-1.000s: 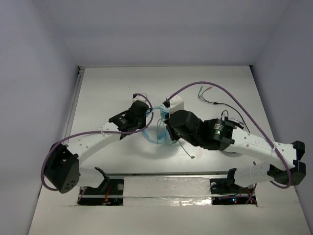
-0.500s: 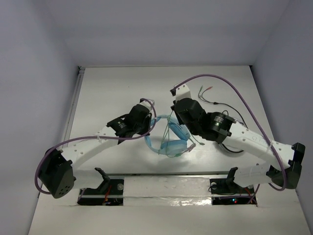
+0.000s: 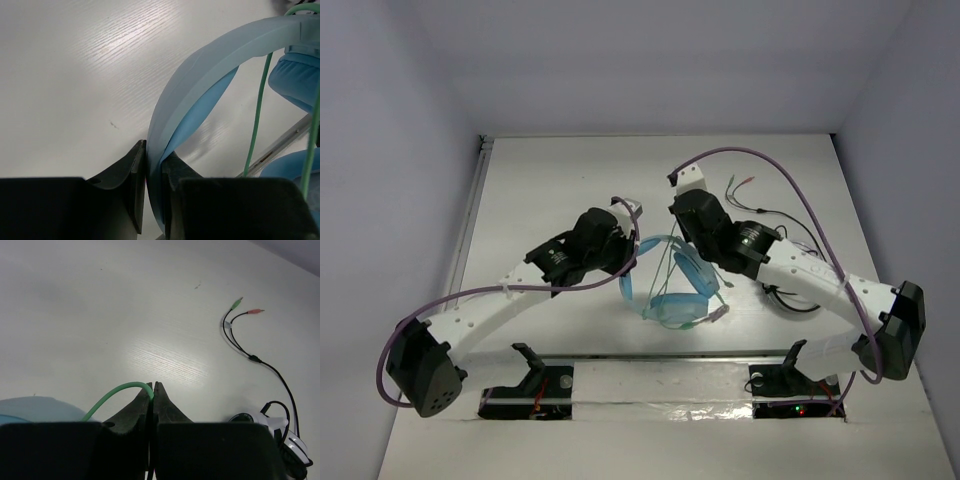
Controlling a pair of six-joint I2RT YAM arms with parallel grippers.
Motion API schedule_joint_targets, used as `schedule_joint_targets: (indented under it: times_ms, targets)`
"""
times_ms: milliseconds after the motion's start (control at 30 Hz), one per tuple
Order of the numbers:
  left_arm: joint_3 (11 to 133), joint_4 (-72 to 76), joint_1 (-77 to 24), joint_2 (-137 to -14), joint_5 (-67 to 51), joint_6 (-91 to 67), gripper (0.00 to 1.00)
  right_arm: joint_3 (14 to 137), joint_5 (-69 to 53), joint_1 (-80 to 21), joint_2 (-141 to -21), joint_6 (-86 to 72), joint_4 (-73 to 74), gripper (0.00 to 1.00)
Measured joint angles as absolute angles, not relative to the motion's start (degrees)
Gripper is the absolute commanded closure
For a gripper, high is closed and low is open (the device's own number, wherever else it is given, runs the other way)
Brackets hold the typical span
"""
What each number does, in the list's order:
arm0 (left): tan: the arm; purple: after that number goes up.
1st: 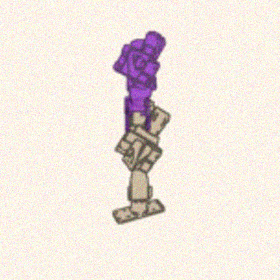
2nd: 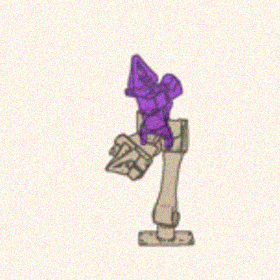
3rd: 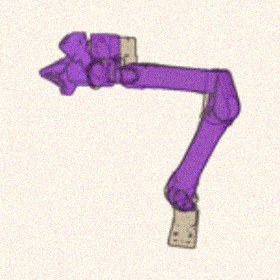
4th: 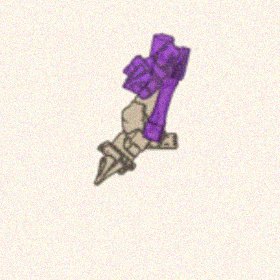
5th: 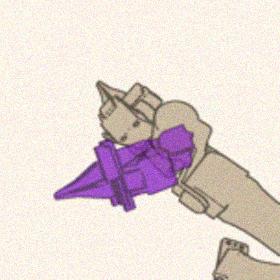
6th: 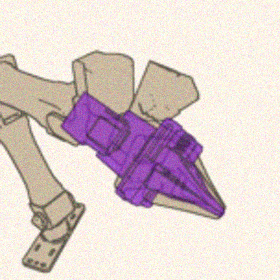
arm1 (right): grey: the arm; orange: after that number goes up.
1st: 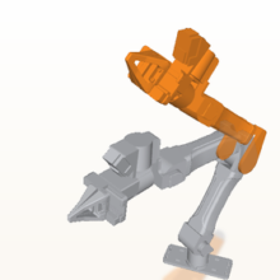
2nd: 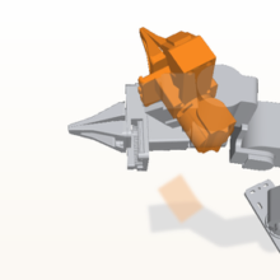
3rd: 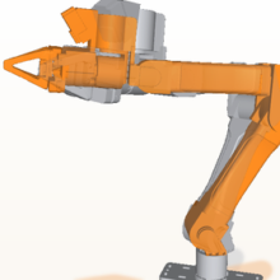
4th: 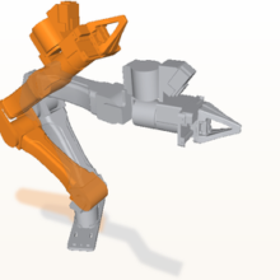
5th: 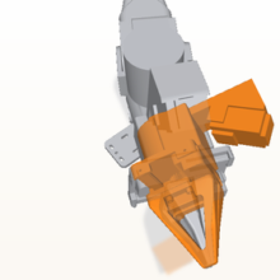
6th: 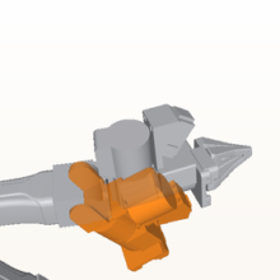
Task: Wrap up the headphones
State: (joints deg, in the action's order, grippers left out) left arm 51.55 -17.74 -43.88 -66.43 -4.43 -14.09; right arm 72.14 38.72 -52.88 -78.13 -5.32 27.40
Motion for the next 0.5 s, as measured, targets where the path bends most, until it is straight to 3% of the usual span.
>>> schedule_joint_targets:
  times_ms: [300, 500]
  targets:
    - [52.23, -17.45, -43.88, -65.73, -6.33, -13.06, 1.00, 67.66, 35.03, -50.65, -77.12, -7.35, 23.94, 0.86]
    - [55.86, -19.03, -43.77, -65.04, -6.57, -12.40, 1.00, 61.84, 26.22, -46.65, -72.03, -11.60, 19.00, 0.78]
